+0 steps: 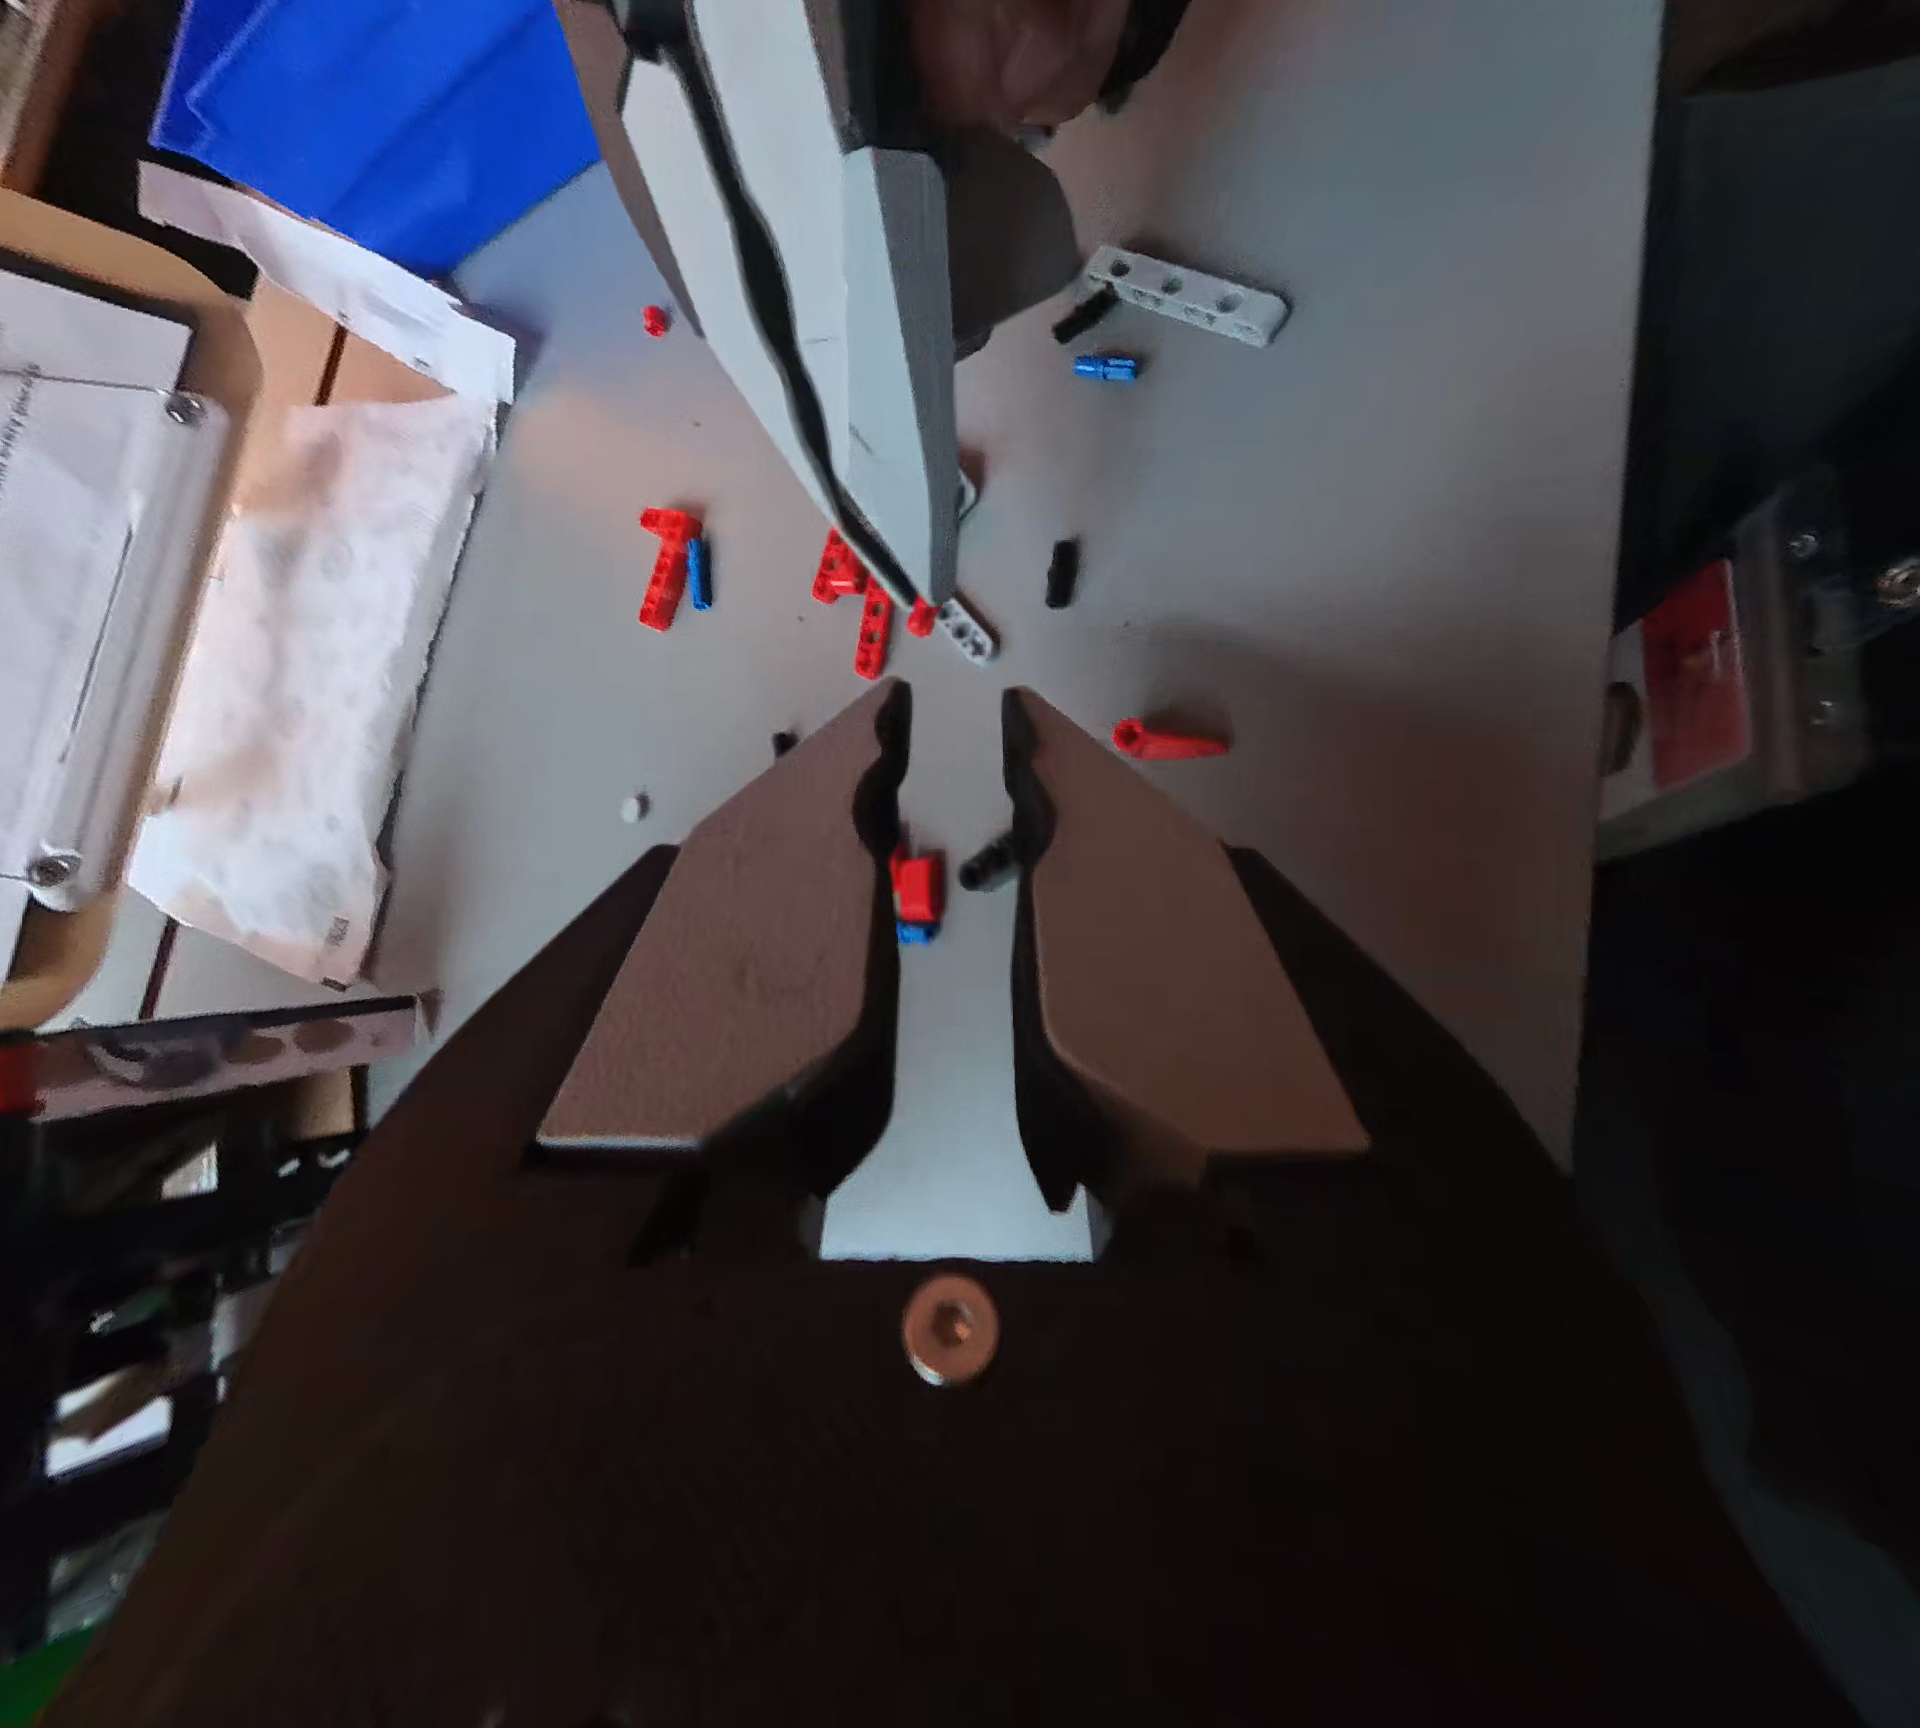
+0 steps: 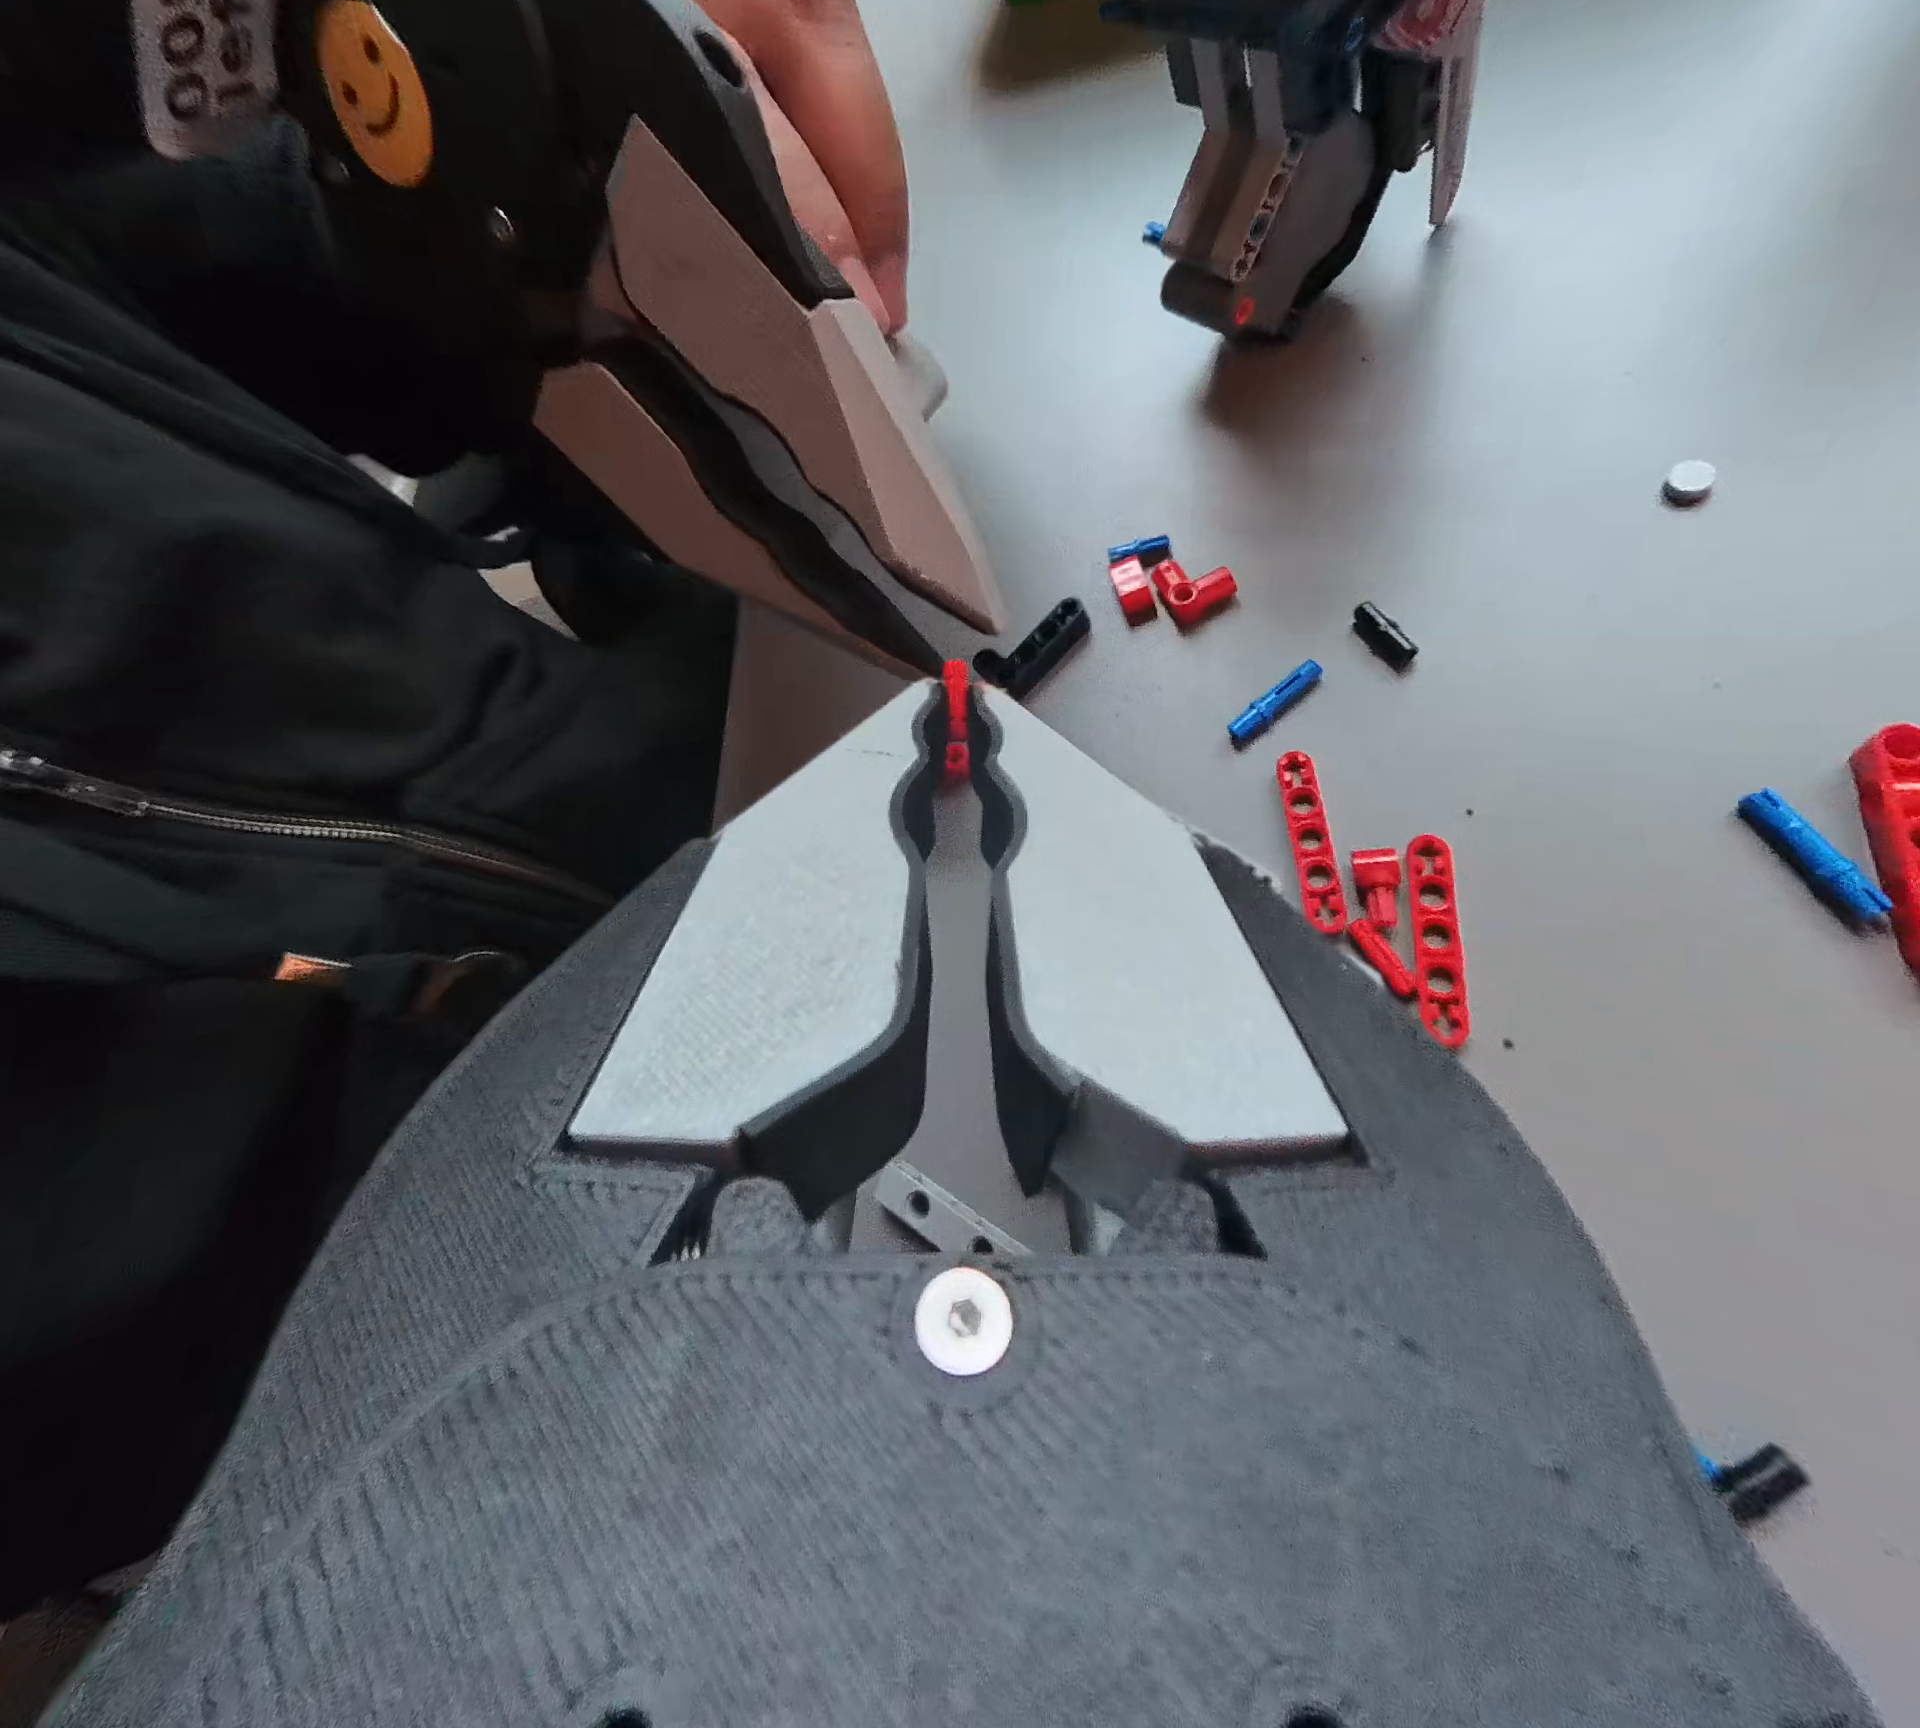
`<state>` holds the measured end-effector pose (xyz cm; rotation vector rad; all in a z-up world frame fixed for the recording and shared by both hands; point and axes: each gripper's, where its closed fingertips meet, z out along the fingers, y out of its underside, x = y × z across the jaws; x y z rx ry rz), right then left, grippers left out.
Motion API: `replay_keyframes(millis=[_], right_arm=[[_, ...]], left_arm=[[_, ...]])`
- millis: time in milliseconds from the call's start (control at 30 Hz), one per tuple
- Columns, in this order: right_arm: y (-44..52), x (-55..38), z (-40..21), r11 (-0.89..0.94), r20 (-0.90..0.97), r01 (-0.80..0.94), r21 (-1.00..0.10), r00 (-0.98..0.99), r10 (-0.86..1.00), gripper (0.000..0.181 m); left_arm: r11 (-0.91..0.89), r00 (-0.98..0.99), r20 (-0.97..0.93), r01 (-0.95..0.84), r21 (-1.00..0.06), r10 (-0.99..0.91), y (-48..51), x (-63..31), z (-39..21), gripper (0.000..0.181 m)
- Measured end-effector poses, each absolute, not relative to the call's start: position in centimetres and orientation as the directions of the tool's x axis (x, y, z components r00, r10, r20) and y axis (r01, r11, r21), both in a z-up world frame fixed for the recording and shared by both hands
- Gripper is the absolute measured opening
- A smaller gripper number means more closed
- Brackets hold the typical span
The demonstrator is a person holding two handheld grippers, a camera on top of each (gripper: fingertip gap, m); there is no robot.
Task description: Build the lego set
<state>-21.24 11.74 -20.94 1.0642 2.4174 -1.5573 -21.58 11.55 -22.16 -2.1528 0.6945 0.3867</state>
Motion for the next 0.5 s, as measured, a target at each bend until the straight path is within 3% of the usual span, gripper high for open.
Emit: replay_keyframes(millis=[500], right_arm=[[11.07, -21.42, -21.34, 0.283, -0.505, 0.648, -0.707, -0.743, 0.439, 0.0]], left_arm=[[-0.442, 0.734, -0.578, -0.677, -0.588, -0.356, 12.17, -21.63, -21.79, 0.002]])
